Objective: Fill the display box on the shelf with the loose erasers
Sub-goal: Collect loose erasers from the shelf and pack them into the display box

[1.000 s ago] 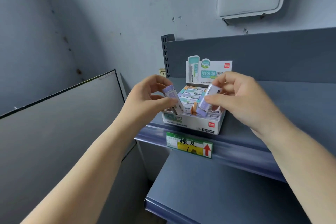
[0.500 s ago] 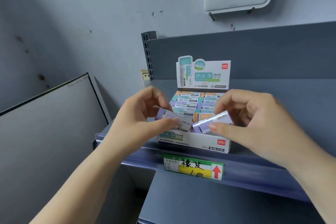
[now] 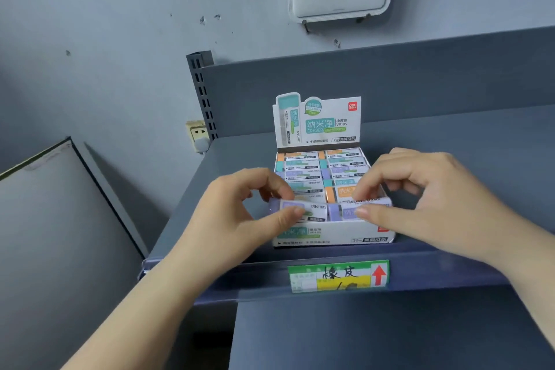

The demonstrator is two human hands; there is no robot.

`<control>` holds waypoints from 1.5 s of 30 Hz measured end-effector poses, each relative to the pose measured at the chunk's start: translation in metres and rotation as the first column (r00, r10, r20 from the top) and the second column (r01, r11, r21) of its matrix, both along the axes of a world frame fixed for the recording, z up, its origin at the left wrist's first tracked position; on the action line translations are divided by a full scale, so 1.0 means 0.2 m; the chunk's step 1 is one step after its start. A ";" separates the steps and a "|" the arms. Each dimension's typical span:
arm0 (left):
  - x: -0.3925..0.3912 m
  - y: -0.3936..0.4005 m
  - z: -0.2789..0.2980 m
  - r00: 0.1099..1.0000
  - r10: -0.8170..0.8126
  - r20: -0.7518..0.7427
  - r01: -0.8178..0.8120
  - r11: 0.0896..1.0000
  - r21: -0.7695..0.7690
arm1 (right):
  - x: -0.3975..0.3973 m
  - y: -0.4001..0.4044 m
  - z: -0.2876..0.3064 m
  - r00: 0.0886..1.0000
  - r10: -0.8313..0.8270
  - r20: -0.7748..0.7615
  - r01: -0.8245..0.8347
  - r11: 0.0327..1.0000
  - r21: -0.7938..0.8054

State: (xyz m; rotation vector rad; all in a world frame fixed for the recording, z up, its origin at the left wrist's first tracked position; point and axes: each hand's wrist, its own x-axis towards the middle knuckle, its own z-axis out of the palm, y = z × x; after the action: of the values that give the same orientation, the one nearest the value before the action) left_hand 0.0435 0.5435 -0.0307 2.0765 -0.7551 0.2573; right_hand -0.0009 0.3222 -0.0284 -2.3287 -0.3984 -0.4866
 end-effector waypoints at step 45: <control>-0.05 0.01 -0.11 0.852 0.103 0.514 -0.223 0.958 0.178 | -0.09 0.07 -0.12 0.918 -0.155 0.364 0.255 0.935 -0.246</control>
State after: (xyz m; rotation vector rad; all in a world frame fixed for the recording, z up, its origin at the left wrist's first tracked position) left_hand 0.0328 0.5464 -0.0519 2.3292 -0.9479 0.8707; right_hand -0.0186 0.3358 -0.0525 -2.5869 -0.4068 -1.0044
